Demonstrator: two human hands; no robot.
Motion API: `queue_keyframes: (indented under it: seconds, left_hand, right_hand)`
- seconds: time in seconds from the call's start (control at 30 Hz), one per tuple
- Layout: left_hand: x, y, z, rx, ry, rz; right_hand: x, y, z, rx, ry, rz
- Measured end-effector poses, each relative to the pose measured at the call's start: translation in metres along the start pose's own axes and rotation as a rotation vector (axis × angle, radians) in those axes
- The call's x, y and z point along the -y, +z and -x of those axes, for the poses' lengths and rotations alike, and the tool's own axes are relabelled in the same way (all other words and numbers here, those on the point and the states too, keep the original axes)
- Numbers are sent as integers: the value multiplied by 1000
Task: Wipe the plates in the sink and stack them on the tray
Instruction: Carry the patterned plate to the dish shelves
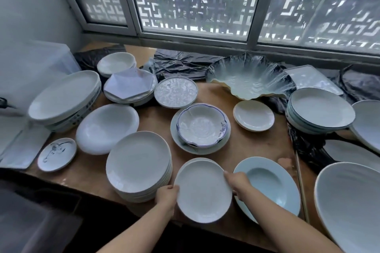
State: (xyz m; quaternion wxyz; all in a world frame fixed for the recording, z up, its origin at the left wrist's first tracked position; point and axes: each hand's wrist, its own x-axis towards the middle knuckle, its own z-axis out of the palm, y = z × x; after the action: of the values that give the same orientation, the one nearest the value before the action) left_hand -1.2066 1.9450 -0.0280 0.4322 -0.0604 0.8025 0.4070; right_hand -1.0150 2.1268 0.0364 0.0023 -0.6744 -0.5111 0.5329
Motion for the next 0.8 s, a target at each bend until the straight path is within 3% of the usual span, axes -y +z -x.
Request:
queue_keyframes:
  seconds: [0.2,0.47,0.8]
  left_hand:
    - [-38,-1,55,-93,40,-16]
    - [-56,2,57,-181,66,-13]
    - [-70,-3,66,-35,106,-190]
  right_hand:
    - [13,0,1,-106,-96,212]
    - [21,-1,-6,-125,-118,276]
    - [18,0,3,-84,-130,301]
